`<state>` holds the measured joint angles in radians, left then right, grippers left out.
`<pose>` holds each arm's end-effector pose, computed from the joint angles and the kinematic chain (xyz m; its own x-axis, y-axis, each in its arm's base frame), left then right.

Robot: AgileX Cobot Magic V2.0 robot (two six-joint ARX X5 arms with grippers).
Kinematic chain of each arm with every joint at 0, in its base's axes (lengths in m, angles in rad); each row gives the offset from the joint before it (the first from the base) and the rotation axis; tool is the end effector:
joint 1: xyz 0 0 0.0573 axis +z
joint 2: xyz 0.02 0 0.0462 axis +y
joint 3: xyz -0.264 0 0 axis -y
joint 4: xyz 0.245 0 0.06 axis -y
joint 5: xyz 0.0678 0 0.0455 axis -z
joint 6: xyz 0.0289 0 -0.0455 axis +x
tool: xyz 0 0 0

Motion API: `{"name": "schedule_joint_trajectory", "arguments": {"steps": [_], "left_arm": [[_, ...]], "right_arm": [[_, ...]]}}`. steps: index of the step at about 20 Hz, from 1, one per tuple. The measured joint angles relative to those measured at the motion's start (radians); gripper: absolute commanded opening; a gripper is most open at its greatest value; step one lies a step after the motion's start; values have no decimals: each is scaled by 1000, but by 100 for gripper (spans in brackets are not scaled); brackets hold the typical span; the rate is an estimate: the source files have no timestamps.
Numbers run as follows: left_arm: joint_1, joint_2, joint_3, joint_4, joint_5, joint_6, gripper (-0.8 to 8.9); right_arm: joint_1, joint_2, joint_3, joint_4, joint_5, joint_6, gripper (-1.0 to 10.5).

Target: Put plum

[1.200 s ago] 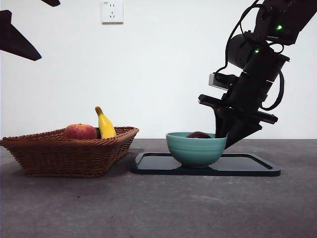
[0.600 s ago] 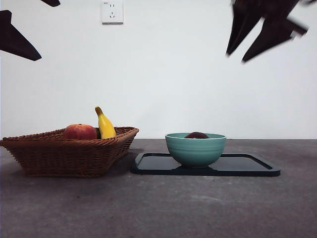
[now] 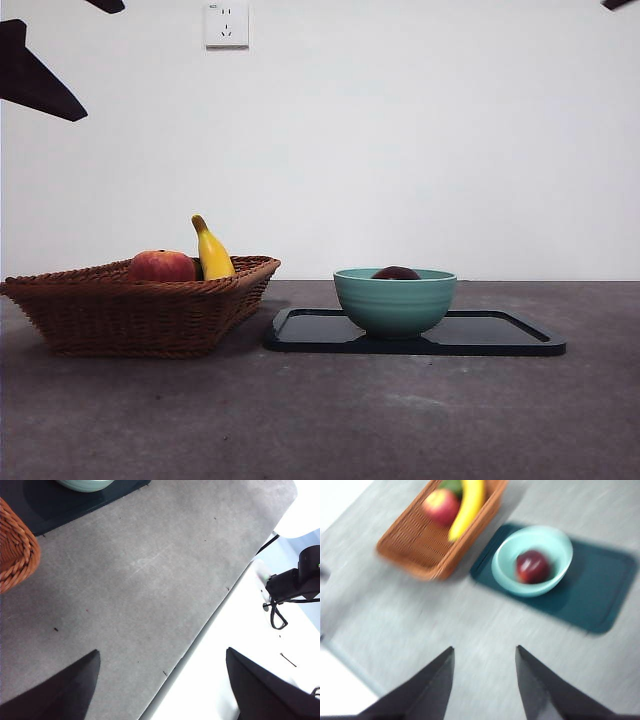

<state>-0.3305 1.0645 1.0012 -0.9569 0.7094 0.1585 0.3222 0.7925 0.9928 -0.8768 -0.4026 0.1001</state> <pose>0.1710 -0.0786 0.3023 0.1641 -0.7450 -0.6466 0.6887 0.5558 -0.4656 0.1258 0.0539 0.3399 0.5564 0.5988 -0.5760 -0.5189 0.7919 0.3220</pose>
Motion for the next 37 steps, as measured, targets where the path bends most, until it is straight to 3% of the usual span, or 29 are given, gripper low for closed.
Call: {"name": "schedule_joint_trajectory", "arguments": {"steps": [6, 21, 24, 28, 31, 37], "left_arm": [[0, 0, 0, 0, 0, 0, 402], [0, 0, 0, 3, 0, -2, 401], [-21, 0, 0, 71, -6, -49, 402], [-103, 11, 26, 209, -174, -151, 407], [-167, 90, 131, 229, -270, -188, 407], [-236, 378, 430, 245, -325, -201, 407]], "right_arm": [[12, -169, -183, -5, -74, 0, 195], [12, -178, -185, -7, -76, 0, 195], [12, -178, -185, -7, -76, 0, 195], [12, -178, -185, -7, -75, 0, 195], [12, -177, -185, -7, -76, 0, 195], [12, -178, -185, -7, -76, 0, 195]]}}
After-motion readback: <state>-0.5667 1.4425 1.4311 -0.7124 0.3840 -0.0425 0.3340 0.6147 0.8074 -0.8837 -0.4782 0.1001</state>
